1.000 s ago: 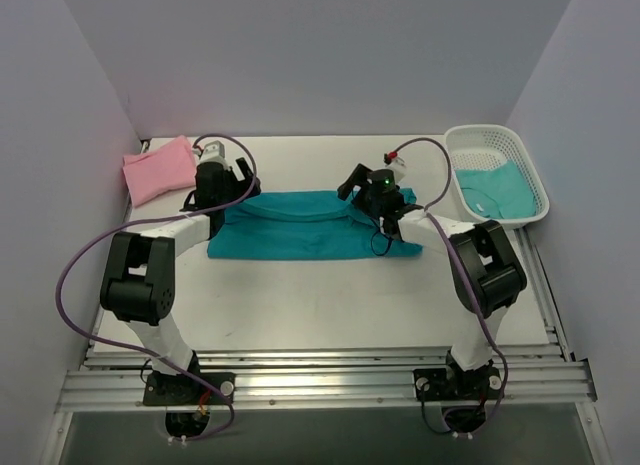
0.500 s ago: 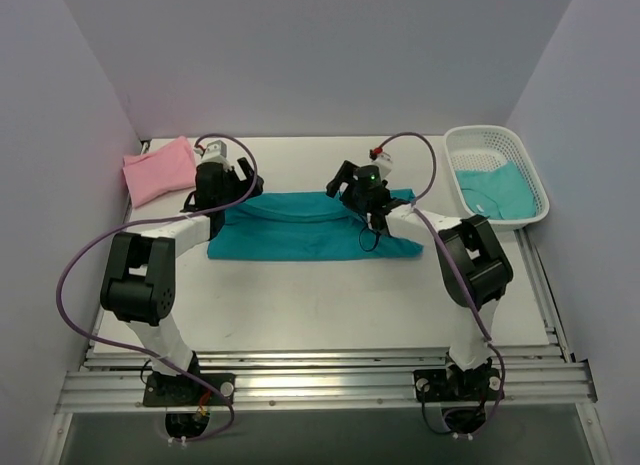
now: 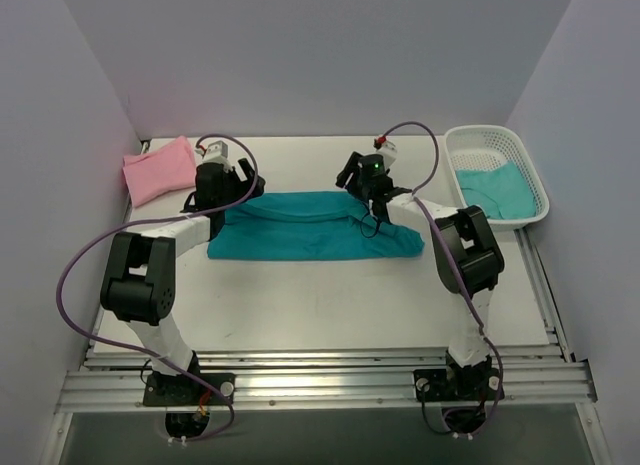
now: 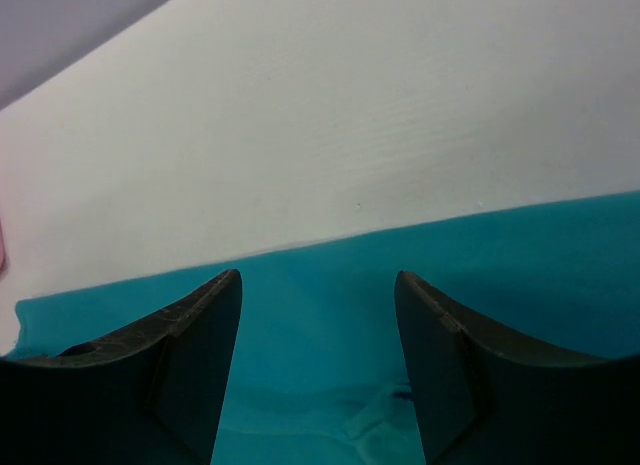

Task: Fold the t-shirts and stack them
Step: Fold the other side of the tshirt into a rectangle

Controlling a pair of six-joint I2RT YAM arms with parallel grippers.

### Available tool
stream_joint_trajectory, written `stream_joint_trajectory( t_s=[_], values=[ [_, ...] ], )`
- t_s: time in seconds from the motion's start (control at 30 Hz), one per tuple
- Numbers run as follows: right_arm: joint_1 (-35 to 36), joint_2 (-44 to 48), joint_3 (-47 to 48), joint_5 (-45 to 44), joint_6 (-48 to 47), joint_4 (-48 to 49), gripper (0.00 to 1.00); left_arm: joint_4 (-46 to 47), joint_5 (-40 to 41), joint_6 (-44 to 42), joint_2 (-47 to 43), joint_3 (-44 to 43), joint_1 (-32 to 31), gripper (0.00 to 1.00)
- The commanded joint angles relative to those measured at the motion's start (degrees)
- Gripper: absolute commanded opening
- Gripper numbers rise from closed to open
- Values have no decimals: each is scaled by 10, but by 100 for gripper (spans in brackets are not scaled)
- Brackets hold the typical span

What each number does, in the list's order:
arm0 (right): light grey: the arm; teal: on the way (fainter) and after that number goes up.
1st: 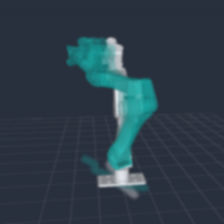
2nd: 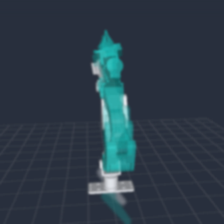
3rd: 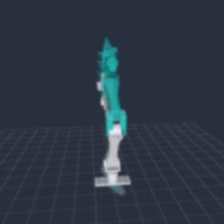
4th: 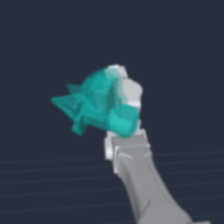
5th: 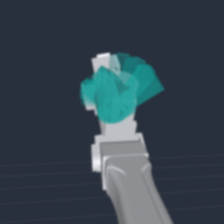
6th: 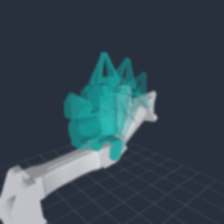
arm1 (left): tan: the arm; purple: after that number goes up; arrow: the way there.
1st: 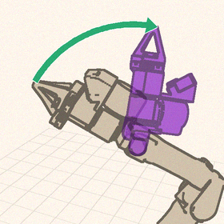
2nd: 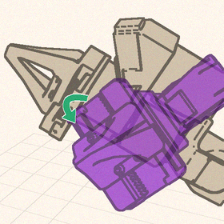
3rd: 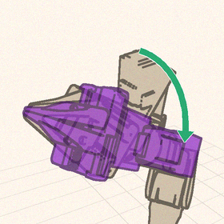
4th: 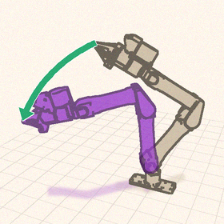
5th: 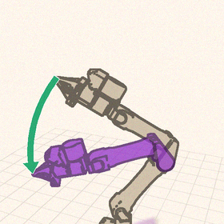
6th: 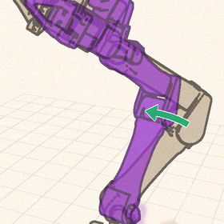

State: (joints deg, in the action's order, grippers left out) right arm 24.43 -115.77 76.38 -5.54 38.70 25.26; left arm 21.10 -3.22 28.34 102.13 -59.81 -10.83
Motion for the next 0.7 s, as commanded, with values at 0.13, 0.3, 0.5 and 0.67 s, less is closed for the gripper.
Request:
stream_joint_trajectory(
  t_s=[0.13,0.3,0.5,0.67],
  values=[
    [4,51,-67,0,-7,21,54,44,-22,10,-12,0,1,92],
    [8,69,-98,5,1,24,40,39,-28,15,-17,-1,0,92],
    [18,114,-141,-7,-5,8,38,45,-31,17,-15,5,1,91],
    [20,180,-198,-22,-1,1,38,48,-37,20,-15,7,0,91]
  ],
)
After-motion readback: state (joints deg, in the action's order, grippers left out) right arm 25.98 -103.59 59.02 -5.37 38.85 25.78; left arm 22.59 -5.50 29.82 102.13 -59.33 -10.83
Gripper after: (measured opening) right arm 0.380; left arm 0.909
